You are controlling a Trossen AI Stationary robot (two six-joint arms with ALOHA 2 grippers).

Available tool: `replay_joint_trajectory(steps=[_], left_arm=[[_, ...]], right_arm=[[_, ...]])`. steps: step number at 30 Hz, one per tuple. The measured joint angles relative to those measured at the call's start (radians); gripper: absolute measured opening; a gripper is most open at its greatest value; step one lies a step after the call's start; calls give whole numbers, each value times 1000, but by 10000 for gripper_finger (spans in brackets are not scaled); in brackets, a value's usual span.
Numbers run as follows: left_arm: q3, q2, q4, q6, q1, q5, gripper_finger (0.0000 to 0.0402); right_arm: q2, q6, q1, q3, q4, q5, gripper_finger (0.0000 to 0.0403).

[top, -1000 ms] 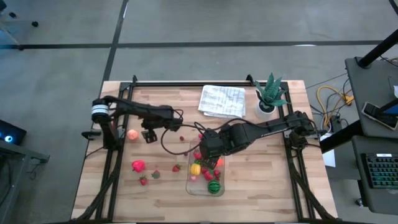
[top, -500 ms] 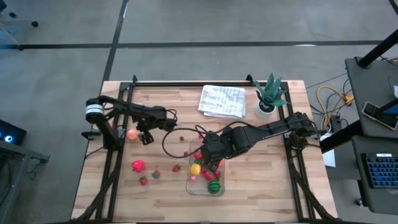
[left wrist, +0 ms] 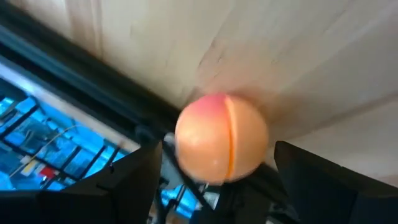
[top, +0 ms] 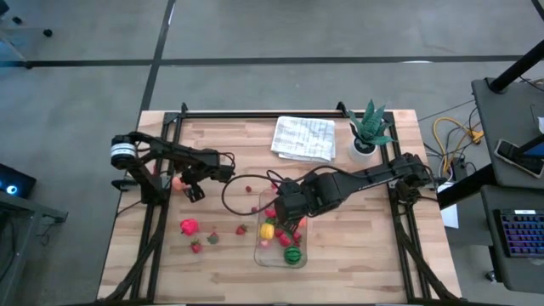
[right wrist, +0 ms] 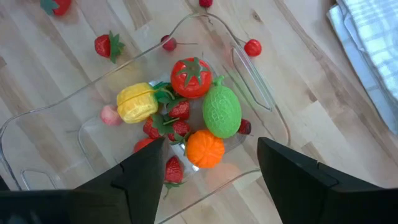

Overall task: Pick and placing Produce into tupperware
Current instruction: Put the pink peach into the transparent bin

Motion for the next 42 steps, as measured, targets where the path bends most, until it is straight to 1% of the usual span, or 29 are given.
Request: replay_joint_trajectory(steps=[8,16,30,34,39,42], left_arm=[[-9,0,5,-2,0,4,294],[-85,0,59,-2,0,26,294],[-90,1,115,1,0,26,293],[-90,1,119,4,0,26,276],[-87,1,121,3,0,24,234],[-68,0,116,-3,0,23,224]], right_arm=[[0,11,0,0,1,0,242],[0,11,0,0,3,0,242],[0,4,0,0,4,9,242],[0,4,0,0,4,9,242],[0,3,0,0,4,9,242],[0,2,0,0,4,9,242]])
